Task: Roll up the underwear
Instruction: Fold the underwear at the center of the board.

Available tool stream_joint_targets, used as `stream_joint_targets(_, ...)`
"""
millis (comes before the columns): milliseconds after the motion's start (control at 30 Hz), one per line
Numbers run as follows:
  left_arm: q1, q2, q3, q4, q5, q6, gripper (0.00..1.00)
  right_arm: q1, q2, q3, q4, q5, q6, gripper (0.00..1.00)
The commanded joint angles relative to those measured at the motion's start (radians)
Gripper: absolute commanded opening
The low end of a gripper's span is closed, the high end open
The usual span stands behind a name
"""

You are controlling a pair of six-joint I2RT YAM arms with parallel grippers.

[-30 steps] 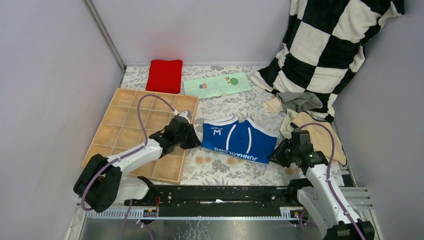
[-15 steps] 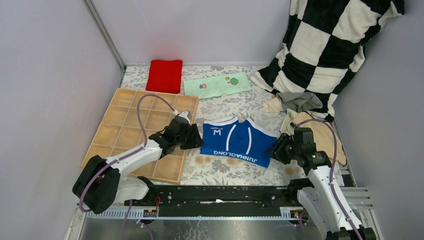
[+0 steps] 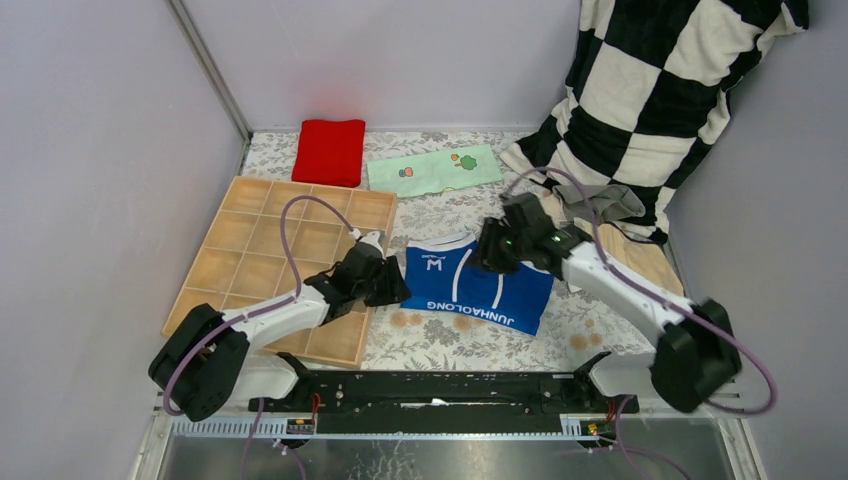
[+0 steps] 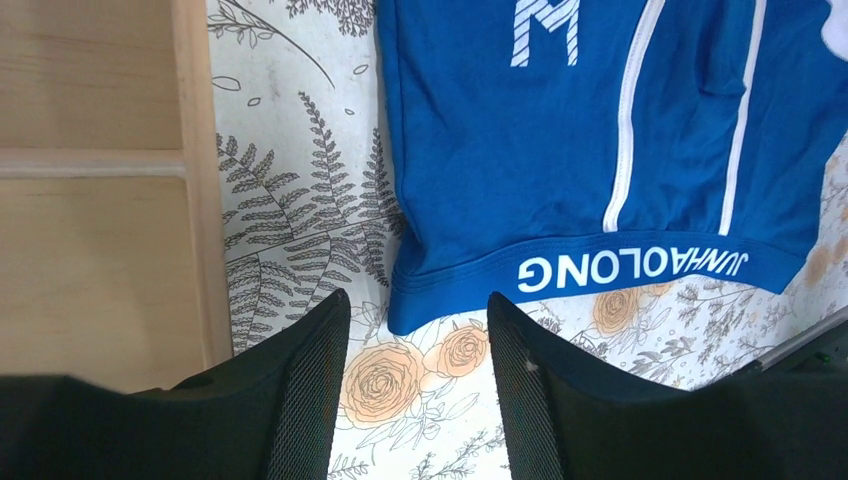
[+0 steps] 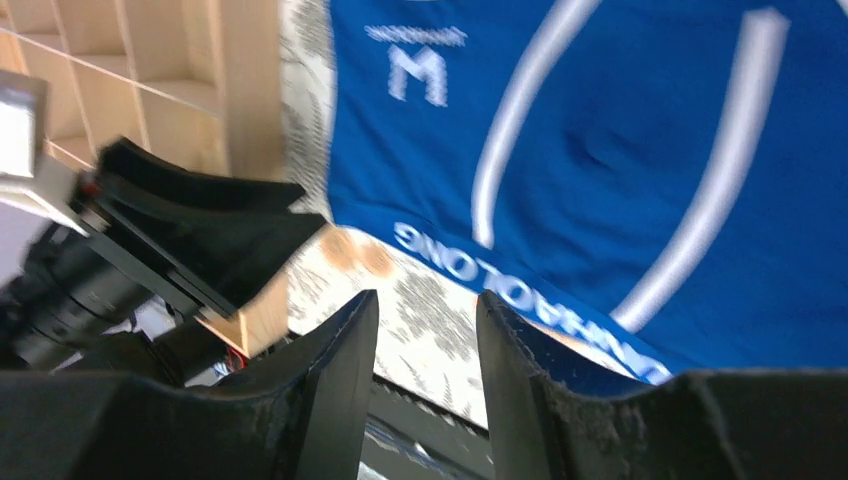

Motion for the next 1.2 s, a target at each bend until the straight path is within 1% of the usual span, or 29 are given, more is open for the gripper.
stream_joint_targets(0,-0.003,-0.028,-0.055,0.056,-0.083,-0.023,0.58,0.114,0.235,0.211,0.109,0.087,0.023,0.48)
stream_joint_targets(133,-0.003,-0.027,-0.082,0.108,-0.096,-0.065,0.56,0.179,0.483,0.422,0.115,0.105,0.018,0.48)
stream_joint_targets(233,-0.003,-0.018,-0.094,0.132,-0.098,-0.086,0.55,0.205,0.626,0.560,0.079,0.127,0.001,0.48)
stream_joint_targets(333,-0.002,-0.014,-0.099,0.139,-0.103,-0.094,0.54,0.217,0.737,0.676,0.033,0.145,-0.021,0.48)
stream_joint_targets(467,-0.002,-0.011,-0.104,0.136,-0.112,-0.098,0.53,0.232,0.837,0.798,-0.025,0.166,-0.048,0.47)
stream_joint_targets(633,-0.003,-0.010,-0.107,0.134,-0.113,-0.098,0.52,0.244,0.915,0.887,-0.093,0.199,-0.066,0.42)
stream_joint_targets(700,-0.003,-0.007,-0.105,0.132,-0.113,-0.097,0.52,0.246,0.931,0.903,-0.119,0.243,-0.071,0.42)
stream_joint_targets(900,-0.002,0.013,-0.092,0.134,-0.110,-0.092,0.52,0.248,0.978,0.920,-0.140,0.265,-0.085,0.42)
stream_joint_targets(1167,-0.002,0.015,-0.085,0.130,-0.104,-0.090,0.52,0.249,1.046,0.945,-0.135,0.251,-0.090,0.44)
